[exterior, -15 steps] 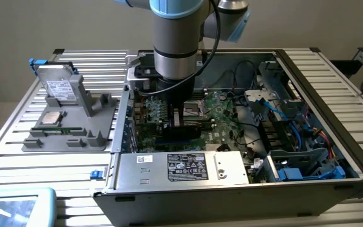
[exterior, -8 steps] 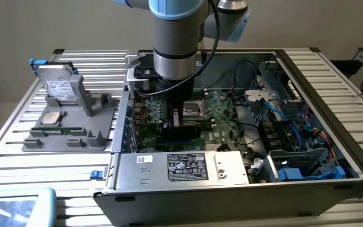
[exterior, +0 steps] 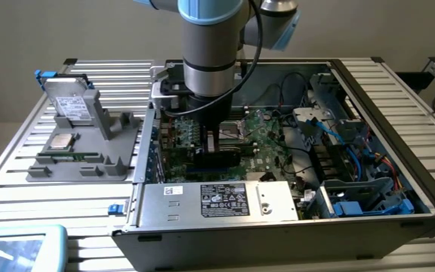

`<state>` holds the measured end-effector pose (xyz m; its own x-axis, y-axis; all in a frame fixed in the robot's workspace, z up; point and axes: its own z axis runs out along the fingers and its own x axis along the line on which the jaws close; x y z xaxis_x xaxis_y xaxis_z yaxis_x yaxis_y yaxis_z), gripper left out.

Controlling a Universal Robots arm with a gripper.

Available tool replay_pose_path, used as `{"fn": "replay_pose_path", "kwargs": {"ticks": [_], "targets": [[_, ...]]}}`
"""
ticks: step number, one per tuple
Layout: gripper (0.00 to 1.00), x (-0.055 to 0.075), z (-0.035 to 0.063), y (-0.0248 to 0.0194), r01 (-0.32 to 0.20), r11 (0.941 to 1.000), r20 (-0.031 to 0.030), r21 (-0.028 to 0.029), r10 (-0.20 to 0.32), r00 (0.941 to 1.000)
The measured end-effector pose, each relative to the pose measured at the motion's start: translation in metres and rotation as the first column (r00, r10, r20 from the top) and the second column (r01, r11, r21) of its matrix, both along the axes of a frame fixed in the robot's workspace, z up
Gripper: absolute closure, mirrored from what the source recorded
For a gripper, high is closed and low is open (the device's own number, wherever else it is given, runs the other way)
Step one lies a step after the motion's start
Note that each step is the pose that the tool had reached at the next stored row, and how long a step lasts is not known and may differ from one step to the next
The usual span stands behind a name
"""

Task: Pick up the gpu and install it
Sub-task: 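Insert the gpu into the slot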

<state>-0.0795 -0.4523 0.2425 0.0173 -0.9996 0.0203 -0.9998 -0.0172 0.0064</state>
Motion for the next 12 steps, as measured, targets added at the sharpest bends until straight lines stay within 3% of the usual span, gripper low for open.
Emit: {"fn": "replay_pose_path", "kwargs": {"ticks": [12], "targets": [[0.73, -0.0001, -0.0003, -0.0002, -0.009, 1.0, 0.0021, 0.0004, 0.009, 1.0]]}}
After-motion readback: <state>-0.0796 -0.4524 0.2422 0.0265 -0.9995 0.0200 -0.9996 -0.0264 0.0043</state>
